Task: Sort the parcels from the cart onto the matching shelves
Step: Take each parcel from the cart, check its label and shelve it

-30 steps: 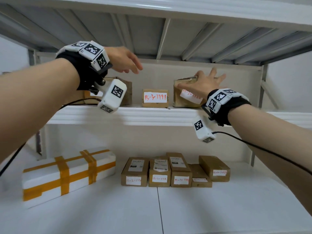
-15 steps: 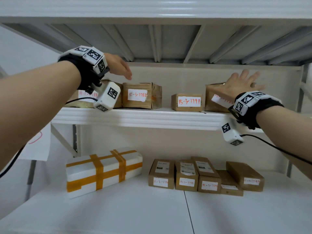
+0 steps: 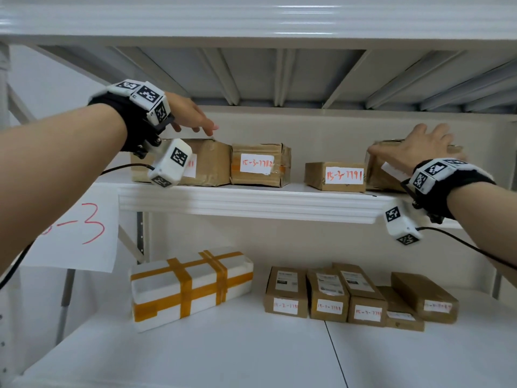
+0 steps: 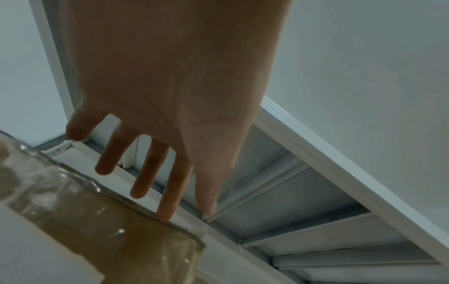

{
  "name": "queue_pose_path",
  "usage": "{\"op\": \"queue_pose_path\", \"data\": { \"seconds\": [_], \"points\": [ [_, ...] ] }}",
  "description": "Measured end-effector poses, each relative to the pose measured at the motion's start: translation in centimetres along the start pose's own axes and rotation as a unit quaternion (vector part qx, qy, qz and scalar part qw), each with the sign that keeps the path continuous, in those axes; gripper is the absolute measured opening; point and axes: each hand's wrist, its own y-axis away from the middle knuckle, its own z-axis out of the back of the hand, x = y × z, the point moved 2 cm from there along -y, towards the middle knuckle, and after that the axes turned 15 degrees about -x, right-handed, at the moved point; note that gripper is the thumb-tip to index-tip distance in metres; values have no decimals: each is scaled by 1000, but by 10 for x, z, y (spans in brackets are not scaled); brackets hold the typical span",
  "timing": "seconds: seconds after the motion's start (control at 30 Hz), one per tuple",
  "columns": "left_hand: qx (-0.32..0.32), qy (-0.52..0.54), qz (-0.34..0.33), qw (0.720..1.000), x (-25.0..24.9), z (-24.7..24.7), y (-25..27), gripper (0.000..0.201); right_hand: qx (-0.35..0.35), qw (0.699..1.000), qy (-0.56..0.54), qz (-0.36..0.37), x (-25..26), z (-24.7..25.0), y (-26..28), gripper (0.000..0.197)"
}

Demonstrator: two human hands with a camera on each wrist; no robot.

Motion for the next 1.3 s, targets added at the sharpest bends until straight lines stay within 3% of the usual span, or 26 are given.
{"op": "queue_pose_path", "data": {
  "seconds": [0.17,0.47,0.67,0.9,1.13,1.3],
  "points": [
    [57,61,15,996,17,-4,3,64,-100,995,-7,7,6,17,4,87],
    [43,5,-46,998,14,-6,11,69,-206,975,-44,63,45,42,19,74],
    [62,-45,-97,992,23,-14,1,75,-222,960,-107,138,81,56,36,72],
    [34,6,-135,990,11,-31,-6,70,-187,948,-207,150,122,64,64,65],
    [-59,121,-196,971,-28,-56,-3,62,-199,939,-235,152,132,82,77,63],
    [-97,266,-191,940,-46,-64,1,74,-193,934,-252,166,148,92,91,60]
  ]
}}
